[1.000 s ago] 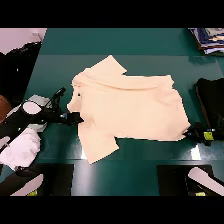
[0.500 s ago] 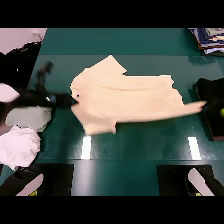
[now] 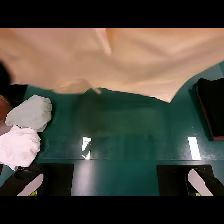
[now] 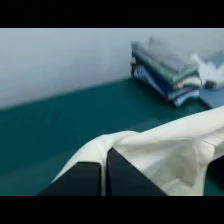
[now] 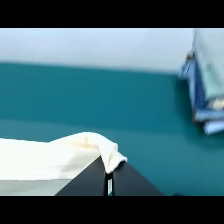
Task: Fold the shirts.
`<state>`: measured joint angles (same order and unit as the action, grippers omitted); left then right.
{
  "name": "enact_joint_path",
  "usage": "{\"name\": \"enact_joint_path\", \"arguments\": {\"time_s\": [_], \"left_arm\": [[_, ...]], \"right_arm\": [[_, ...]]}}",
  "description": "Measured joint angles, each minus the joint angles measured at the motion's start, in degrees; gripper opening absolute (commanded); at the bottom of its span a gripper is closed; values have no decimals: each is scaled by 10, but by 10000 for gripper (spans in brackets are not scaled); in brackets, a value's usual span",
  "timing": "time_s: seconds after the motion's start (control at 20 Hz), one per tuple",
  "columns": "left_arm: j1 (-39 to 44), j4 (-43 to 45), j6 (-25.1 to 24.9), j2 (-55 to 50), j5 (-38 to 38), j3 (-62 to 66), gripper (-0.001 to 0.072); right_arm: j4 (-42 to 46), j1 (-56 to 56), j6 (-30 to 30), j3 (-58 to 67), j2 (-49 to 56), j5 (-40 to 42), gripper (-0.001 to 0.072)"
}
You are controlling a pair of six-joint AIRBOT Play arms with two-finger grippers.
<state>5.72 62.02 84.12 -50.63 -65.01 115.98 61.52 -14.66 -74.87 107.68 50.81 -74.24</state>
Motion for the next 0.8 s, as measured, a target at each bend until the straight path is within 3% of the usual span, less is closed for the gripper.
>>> {"name": "enact_joint_path", "arguments": {"time_s": [0.2, 0.4, 0.6, 0.8], "left_arm": [[0, 5, 32, 16, 28, 108, 24], [0, -33, 48, 21, 27, 109, 24], [0, -46, 52, 19, 9, -16, 24], [0, -47, 41, -18, -5, -182, 25]], "right_arm": [[22, 2, -7, 106, -7, -23, 17], [38, 2, -16, 82, -44, -9, 17], [43, 2, -21, 44, -16, -45, 17], [45, 23, -22, 33, 102, -134, 17]]}}
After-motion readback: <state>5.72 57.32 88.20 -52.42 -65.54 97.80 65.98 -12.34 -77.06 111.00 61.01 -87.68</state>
